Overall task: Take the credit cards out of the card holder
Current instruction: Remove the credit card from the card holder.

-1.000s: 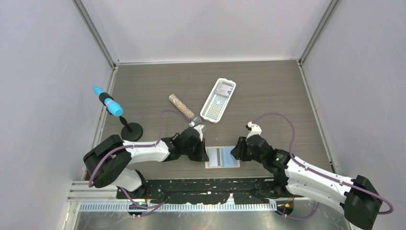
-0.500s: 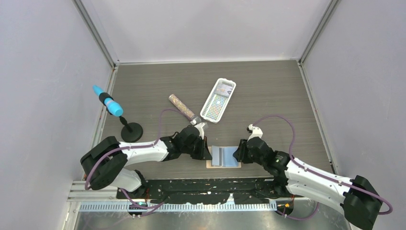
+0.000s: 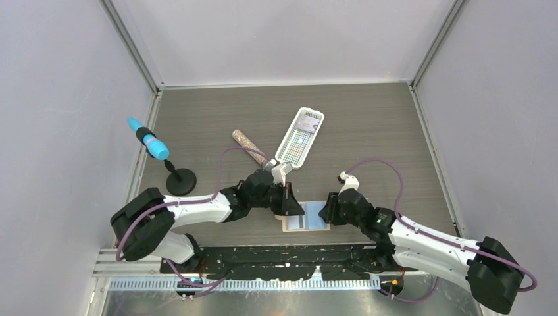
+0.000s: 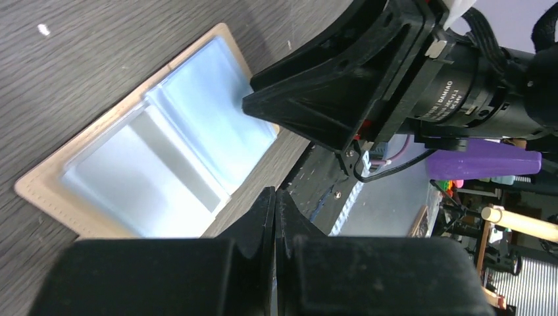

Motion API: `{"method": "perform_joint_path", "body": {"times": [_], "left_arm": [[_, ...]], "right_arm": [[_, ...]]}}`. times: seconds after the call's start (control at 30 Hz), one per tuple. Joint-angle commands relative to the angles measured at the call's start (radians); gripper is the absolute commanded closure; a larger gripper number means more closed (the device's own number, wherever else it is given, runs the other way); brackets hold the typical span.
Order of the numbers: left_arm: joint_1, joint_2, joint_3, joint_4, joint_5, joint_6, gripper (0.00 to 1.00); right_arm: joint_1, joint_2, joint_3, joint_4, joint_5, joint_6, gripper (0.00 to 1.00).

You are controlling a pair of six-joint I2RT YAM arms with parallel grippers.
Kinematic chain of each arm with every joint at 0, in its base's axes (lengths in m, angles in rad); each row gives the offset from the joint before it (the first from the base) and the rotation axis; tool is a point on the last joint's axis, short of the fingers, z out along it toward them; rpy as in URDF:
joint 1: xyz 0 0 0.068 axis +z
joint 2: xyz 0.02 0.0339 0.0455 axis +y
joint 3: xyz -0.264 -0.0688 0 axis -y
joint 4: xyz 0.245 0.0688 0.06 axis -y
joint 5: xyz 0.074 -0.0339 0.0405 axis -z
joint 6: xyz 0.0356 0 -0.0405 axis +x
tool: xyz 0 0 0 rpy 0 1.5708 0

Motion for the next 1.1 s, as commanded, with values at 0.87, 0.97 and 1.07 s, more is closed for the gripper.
{"method": "perform_joint_path", "body": {"times": [0.87,0.97,1.07], "left_arm": [[-0.016,0.038,0.022,-0.252,-0.243,0.037,0.64],[-0.016,0.049,0.022,-0.243,-0.240,0.035,0.64],[-0.016,0.058,0.026,-0.236,-0.232,0.034,0.64]], "right_arm": [[0.004,-0.060,0.026,-0.019,0.020,-0.020,0.62],[0.003,-0.058,0.025,-0.018,0.020,-0.018,0.62],[0.003,-0.048,0.024,-0.014,0.018,-0.018,0.62]]}}
